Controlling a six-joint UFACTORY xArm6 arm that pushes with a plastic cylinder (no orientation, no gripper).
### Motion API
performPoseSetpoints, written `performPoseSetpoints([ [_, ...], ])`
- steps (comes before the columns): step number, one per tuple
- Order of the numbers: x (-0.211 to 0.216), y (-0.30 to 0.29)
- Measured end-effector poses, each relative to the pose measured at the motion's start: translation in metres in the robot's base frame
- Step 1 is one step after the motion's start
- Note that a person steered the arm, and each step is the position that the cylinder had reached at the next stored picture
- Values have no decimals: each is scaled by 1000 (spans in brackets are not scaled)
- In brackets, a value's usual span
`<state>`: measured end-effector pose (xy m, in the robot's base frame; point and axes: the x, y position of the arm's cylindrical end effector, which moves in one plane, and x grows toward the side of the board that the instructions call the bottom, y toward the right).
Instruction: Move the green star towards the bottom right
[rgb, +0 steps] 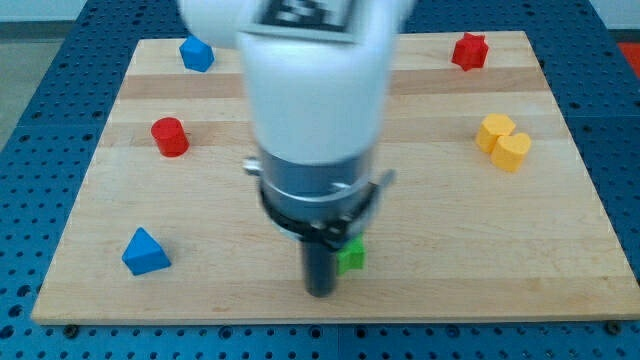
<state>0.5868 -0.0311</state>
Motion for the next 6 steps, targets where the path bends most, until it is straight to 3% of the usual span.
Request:
performPoseSetpoints([
  [1,-34,-7],
  [2,-40,-1],
  [3,-39,-15],
  [4,-12,-29],
  [6,-27,20],
])
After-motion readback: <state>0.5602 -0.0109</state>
